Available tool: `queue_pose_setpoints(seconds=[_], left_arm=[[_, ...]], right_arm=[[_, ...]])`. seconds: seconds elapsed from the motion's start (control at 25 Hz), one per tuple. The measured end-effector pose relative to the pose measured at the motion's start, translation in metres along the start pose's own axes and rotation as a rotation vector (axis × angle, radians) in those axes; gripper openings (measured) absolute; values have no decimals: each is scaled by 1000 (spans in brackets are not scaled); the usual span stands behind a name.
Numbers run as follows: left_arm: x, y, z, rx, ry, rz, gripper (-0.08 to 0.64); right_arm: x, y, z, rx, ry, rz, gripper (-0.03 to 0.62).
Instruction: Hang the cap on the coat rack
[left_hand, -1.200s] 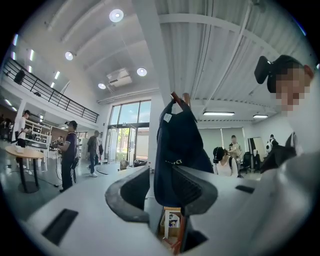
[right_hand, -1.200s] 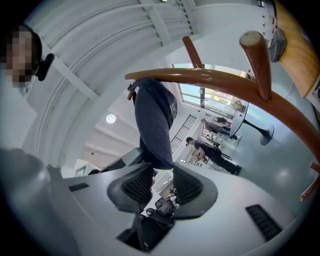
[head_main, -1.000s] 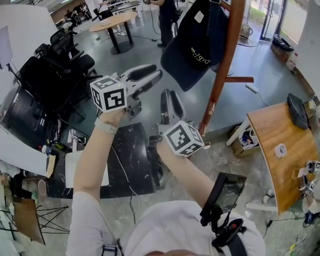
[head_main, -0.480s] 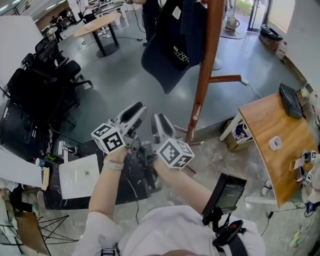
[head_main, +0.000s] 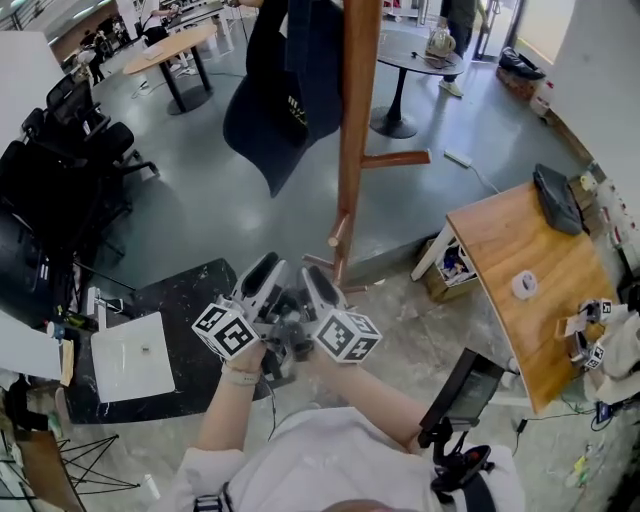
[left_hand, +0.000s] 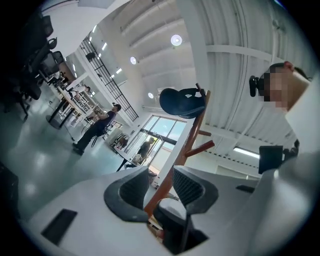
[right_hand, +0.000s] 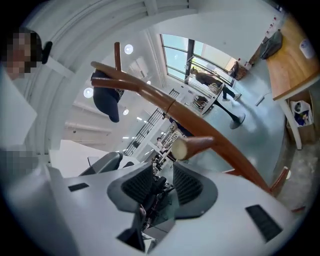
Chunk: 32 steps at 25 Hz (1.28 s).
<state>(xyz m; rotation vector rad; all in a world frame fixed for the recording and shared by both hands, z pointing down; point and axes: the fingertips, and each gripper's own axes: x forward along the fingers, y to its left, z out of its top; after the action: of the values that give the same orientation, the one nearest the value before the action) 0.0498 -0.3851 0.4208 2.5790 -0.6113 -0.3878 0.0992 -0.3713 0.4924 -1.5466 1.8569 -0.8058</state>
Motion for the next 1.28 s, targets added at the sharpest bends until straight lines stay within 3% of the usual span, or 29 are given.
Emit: queue_pose_setpoints(seconds=[0.4, 0.68, 1.28], left_arm=[[10, -59, -30, -22, -22, -33, 133], [13, -97, -56, -57, 17, -103, 133], [44, -193, -107, -115, 140, -362, 133]], right_arm=[[-62, -18, 15, 0, 97, 86, 109], [-119, -46, 56, -64, 7, 2, 109], [-234, -57, 153, -192, -197, -95, 107]])
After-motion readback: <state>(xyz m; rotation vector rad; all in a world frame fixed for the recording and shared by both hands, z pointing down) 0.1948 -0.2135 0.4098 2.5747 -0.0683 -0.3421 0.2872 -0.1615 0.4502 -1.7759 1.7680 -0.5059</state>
